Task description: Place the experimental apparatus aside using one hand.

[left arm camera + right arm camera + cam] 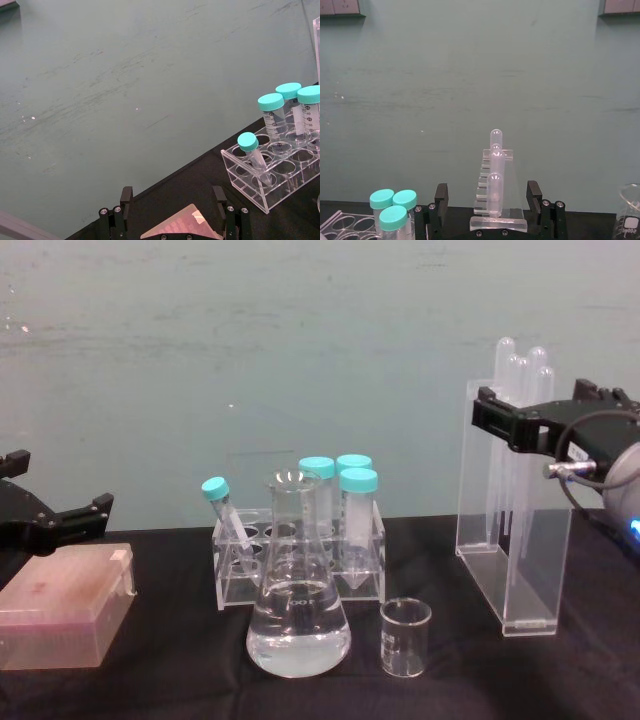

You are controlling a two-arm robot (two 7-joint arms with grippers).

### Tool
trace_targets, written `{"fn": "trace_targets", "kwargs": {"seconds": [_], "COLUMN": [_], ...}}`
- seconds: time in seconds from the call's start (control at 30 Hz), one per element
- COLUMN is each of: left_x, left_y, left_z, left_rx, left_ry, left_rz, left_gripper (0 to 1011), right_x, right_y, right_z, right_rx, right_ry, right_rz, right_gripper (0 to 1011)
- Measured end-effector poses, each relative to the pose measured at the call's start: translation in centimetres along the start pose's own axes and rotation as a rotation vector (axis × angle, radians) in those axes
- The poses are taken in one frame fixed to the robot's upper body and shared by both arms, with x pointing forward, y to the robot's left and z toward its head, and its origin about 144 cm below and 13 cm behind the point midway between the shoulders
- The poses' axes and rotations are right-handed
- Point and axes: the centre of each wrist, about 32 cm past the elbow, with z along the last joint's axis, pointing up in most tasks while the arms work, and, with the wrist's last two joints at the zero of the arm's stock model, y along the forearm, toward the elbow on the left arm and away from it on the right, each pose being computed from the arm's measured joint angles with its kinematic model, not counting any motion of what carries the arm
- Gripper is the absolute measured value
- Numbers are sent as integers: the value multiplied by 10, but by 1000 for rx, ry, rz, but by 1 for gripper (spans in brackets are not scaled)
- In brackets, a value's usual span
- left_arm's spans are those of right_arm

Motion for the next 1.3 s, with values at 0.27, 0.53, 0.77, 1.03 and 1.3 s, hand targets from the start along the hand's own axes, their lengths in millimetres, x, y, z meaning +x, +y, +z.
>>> {"fn": "trace_targets", "kwargs": {"seconds": [0.27,0.53,0.77,1.03,1.3], "left_x": [0,0,0,0,0], "left_y": [0,0,0,0,0], "left_z": [0,0,0,0,0], "left_rx": [0,0,0,0,0], "left_ry": [0,0,0,0,0], "left_rz": [0,0,0,0,0], "left_gripper": [1000,1000,1000,1000,1000], "right_x": [-1,-2,-2,0,1], "right_y": [2,4,7,9,11], "right_z": [-2,-2,-3,-5,-5], "right_rx": [-3,-1,0,-7,-16], "right_ry": [-4,-8,-13,-9,-5], "right_rz": [8,-1,-13,-19,-19], "right_gripper": [1000,1000,1000,1000,1000]}}
